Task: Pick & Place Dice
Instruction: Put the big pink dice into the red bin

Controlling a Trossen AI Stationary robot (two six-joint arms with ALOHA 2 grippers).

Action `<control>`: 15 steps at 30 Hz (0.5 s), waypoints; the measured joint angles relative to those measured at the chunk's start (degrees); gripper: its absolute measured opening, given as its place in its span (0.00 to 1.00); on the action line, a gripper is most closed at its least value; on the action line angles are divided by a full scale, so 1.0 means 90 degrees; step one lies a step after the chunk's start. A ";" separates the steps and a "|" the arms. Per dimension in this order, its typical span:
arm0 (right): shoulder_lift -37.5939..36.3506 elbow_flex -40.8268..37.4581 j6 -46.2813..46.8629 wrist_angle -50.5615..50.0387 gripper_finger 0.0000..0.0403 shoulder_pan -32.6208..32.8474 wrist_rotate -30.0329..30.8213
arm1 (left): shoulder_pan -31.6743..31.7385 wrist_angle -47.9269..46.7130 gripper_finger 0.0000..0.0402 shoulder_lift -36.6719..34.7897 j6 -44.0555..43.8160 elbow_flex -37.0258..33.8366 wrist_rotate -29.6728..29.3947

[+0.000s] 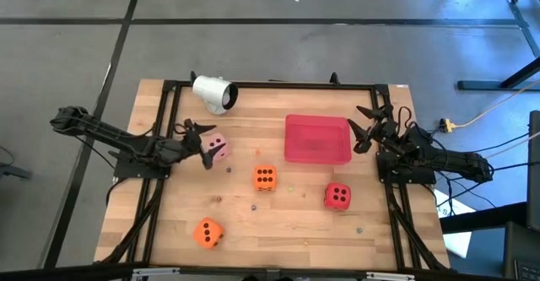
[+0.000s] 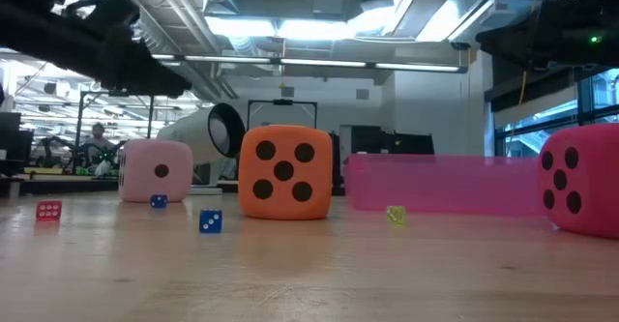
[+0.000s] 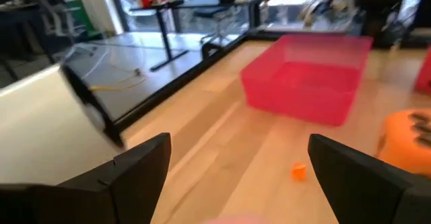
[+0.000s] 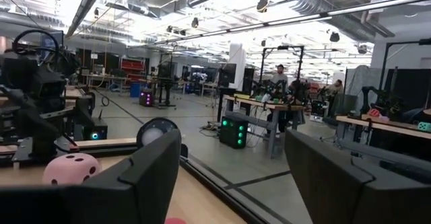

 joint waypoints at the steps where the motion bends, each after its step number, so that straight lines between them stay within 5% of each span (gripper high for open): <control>1: 0.0000 0.0000 0.0000 0.0000 0.66 0.0000 0.0000 | 0.0000 -0.0207 0.87 0.0002 -0.0178 0.0000 -0.0105; 15: 0.0000 0.0000 -0.0007 -0.0030 0.66 0.0002 0.0000 | 0.0004 -0.1511 0.87 0.0336 -0.2282 -0.0002 -0.0132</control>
